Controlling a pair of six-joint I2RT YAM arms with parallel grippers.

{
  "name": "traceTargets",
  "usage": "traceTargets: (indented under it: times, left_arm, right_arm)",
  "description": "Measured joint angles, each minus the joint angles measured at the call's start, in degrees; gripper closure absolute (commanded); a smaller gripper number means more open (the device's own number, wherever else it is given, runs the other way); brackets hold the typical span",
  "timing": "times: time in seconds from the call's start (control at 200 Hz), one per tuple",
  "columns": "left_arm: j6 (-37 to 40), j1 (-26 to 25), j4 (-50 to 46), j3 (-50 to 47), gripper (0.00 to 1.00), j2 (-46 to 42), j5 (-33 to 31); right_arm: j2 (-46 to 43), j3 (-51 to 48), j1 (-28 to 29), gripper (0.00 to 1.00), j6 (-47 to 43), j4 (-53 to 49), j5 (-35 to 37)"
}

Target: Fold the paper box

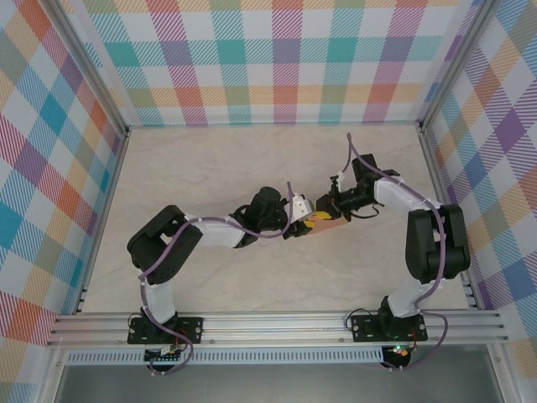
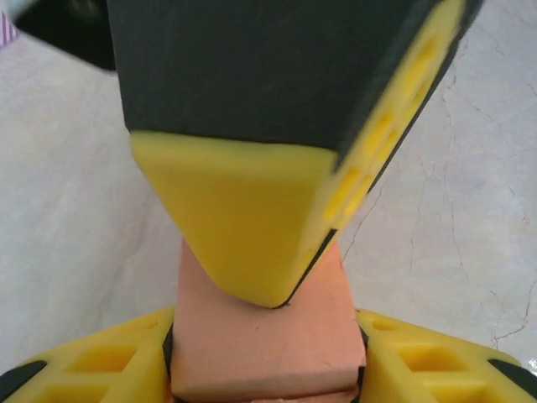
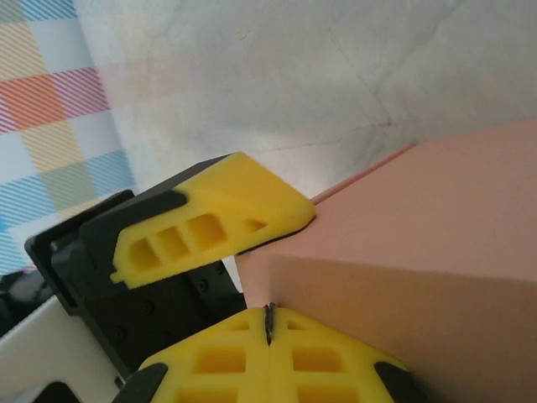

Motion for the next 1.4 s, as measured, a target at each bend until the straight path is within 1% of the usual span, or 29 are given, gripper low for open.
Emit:
traceTargets:
  times: [0.095,0.205,0.325,0.45,0.6,0.735,0.84,0.9,0.995,1.075,1.25,1.4]
  left_arm:
    - [-1.62,0.11,0.26,-1.14,0.5,0.81,-0.37]
    - [-4.26,0.17,2.45,-2.86,0.5,2.91,-1.62]
    - [-7.72,0.17,6.4,-4.02,0.51,5.57,-2.47]
    - [-9.9,0.15,8.63,-4.5,0.52,6.12,-2.62]
    - [-12.13,0.15,12.24,-5.53,0.47,6.93,-3.1]
    - [-14.64,0.15,14.34,-5.99,0.4,7.76,-3.69]
    - [-16.63,0.15,15.76,-5.99,0.4,7.98,-3.72]
    - [-17.25,0.15,16.96,-5.97,0.42,7.98,-4.24]
    - [-18.03,0.13,18.78,-6.01,0.54,7.98,-5.64]
    - [-17.81,0.15,19.65,-6.29,0.59,8.0,-6.03]
    - [-17.07,0.15,21.55,-7.52,0.64,8.02,-5.84]
    - [-16.7,0.15,22.47,-8.02,0.65,8.02,-5.31]
  right_arm:
    - [-2.47,-1.51,1.99,1.0,-1.62,2.67,4.92]
    - [-3.87,-2.56,2.67,1.0,-2.64,4.94,7.54]
    - [-3.5,-2.51,2.71,1.0,-2.75,5.88,7.28]
    - [-3.06,-2.16,2.69,1.0,-2.69,5.86,6.56]
    - [-2.47,-1.84,2.58,1.0,-1.88,6.01,5.64]
    - [-1.95,-1.79,2.58,1.0,-1.01,6.82,4.98]
    - [-1.73,-1.79,2.58,1.0,-0.5,7.37,4.57]
    - [-1.73,-1.79,2.58,1.0,-0.07,7.54,4.57]
    - [-1.73,-1.79,2.58,1.0,0.39,7.91,4.52]
    - [-1.44,-1.25,2.34,1.0,1.27,7.8,4.59]
    - [-0.33,1.25,2.03,1.0,2.49,3.96,4.17]
    - [0.83,3.8,1.42,1.0,2.93,0.46,2.4]
